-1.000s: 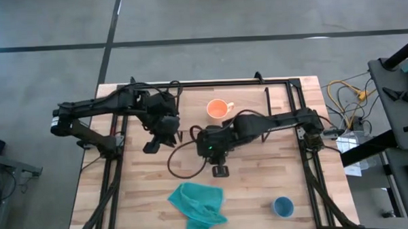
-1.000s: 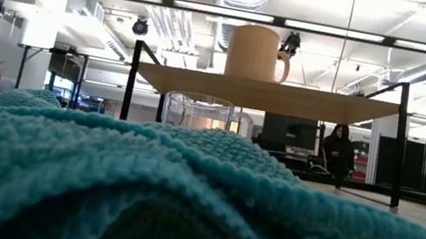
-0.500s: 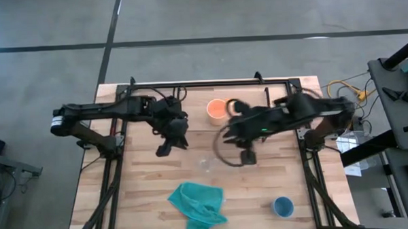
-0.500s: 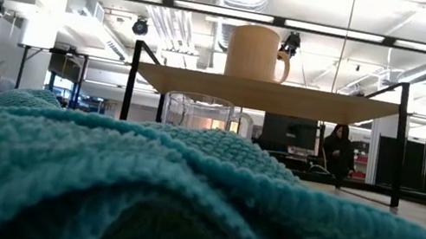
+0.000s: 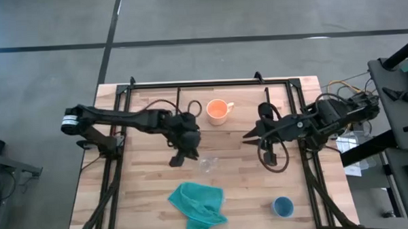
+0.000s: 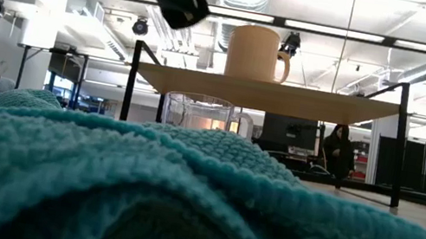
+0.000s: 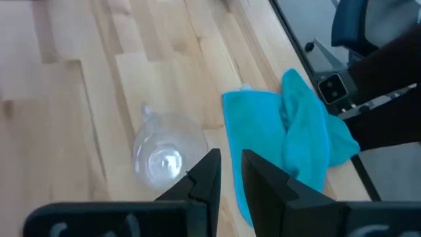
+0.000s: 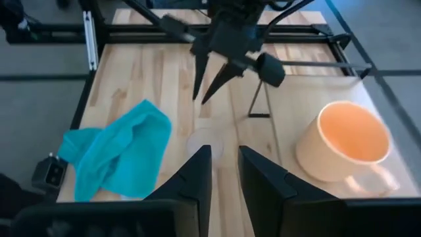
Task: Stack small to large cups/mugs on shelf
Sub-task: Put the transparent mug on the shelf
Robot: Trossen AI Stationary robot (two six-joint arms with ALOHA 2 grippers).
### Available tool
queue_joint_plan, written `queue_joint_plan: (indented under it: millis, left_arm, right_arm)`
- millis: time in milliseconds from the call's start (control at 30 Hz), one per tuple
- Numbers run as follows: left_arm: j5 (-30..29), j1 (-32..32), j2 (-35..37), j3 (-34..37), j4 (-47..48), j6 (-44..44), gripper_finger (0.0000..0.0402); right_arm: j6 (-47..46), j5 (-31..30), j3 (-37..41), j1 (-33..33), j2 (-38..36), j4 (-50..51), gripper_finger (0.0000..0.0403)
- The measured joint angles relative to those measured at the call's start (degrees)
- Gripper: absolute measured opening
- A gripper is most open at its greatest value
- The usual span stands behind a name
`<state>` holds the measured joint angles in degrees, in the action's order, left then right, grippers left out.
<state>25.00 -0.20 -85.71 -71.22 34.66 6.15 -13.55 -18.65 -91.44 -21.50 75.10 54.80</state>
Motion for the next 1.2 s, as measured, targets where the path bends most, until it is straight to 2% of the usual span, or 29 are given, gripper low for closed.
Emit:
queue_joint_plan:
  millis: [233, 500, 733, 1200]
  left_arm:
    - [0.1, -2.2, -6.3, -1.9, -3.0, 0.0, 0.0047]
    - [0.2, -3.3, -9.9, -1.8, -2.8, 0.1, 0.0047]
    - [-1.0, -3.3, -13.5, -1.7, -3.1, 0.0, 0.0047]
    - [-3.1, -3.2, -15.5, -1.9, -3.9, -4.4, 0.0048]
  right_arm:
    - [-5.3, 0.6, 15.2, 0.0, -7.9, -10.6, 0.0072]
    - [-9.0, 0.6, 25.2, 0.0, -14.8, -19.4, 0.0071]
    - [-8.9, 0.6, 30.6, 0.0, -18.2, -27.4, 0.0070]
    - [-9.0, 0.7, 33.5, 0.0, -18.8, -31.5, 0.0069]
